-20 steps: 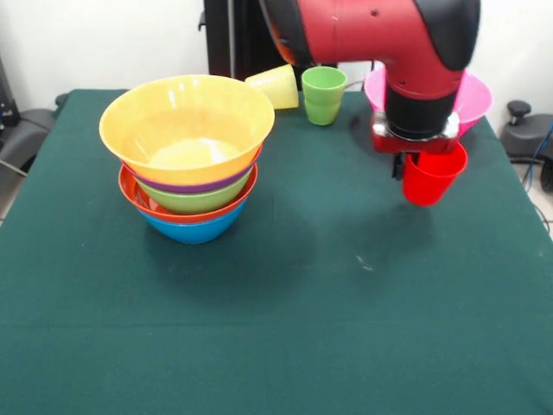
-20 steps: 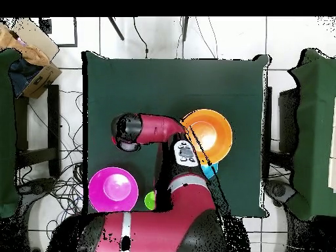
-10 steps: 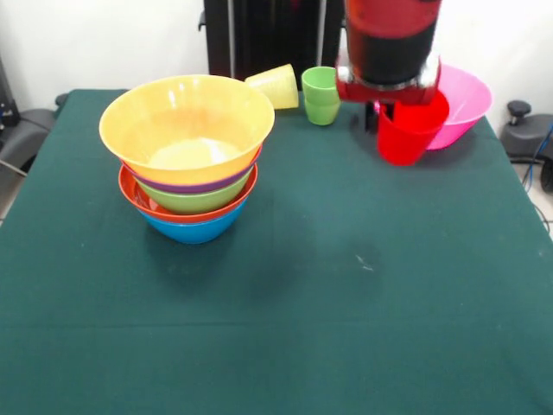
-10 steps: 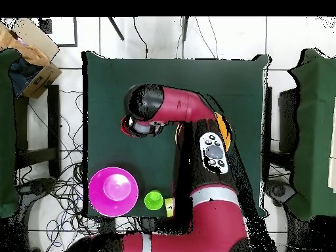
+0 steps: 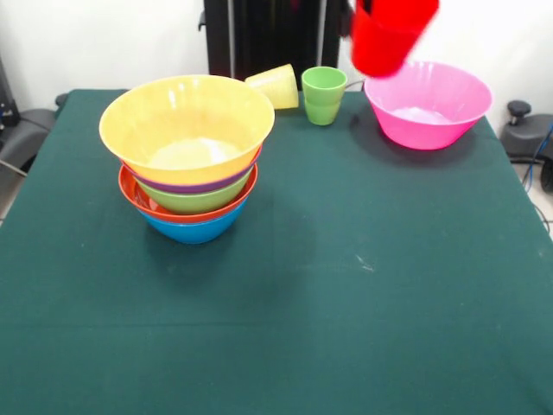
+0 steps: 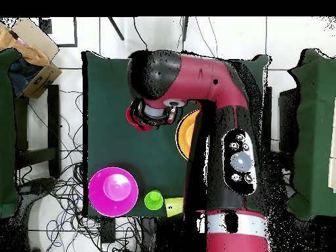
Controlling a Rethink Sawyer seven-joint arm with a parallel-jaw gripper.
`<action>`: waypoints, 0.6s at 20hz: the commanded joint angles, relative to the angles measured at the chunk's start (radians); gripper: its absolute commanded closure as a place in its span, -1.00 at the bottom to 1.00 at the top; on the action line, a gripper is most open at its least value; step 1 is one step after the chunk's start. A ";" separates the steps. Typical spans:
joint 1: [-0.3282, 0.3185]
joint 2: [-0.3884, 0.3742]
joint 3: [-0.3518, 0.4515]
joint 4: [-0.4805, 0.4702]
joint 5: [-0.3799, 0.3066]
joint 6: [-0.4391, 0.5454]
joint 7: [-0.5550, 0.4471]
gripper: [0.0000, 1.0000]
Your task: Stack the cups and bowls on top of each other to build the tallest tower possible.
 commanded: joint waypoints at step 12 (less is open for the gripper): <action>-0.274 -0.218 0.137 0.233 -0.200 -0.031 -0.632 1.00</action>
